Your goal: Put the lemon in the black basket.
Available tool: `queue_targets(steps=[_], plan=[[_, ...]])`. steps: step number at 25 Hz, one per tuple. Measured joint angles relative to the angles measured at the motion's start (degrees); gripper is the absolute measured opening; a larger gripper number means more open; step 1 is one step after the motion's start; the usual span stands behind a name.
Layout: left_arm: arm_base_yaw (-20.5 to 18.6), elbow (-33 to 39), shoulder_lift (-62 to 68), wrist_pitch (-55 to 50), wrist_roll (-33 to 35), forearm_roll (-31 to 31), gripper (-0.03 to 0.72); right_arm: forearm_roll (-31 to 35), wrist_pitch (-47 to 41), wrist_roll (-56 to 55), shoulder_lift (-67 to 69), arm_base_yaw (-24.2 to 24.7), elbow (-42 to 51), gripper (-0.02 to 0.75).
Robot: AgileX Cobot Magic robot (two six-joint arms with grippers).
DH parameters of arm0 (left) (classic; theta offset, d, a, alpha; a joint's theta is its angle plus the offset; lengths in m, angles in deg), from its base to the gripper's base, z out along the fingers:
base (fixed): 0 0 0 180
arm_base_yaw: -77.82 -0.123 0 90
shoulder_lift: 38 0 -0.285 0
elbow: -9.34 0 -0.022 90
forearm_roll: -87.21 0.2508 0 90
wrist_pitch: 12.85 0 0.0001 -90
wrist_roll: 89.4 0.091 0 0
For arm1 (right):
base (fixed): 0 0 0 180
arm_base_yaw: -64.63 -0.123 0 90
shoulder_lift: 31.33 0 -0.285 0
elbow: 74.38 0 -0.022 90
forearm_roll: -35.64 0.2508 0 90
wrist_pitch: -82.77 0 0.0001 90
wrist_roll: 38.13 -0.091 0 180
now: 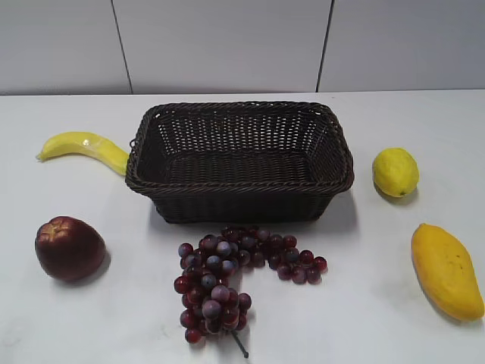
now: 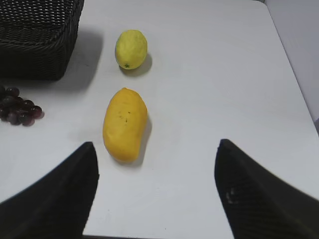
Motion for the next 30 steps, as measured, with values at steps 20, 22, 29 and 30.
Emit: queue_targets(steps=[20, 22, 29, 30], plan=[[0.00, 0.00, 0.00, 0.00, -0.04, 0.00, 0.235, 0.00, 0.00, 0.00, 0.00, 0.00, 0.00, 0.591], [0.00, 0.00, 0.00, 0.00, -0.04, 0.00, 0.235, 0.00, 0.00, 0.00, 0.00, 0.00, 0.00, 0.591], [0.00, 0.00, 0.00, 0.00, -0.04, 0.00, 0.235, 0.00, 17.21, 0.00, 5.33, 0.00, -1.01, 0.605], [0.00, 0.00, 0.00, 0.00, -0.04, 0.00, 0.235, 0.00, 21.03, 0.00, 7.88, 0.00, -0.86, 0.619]])
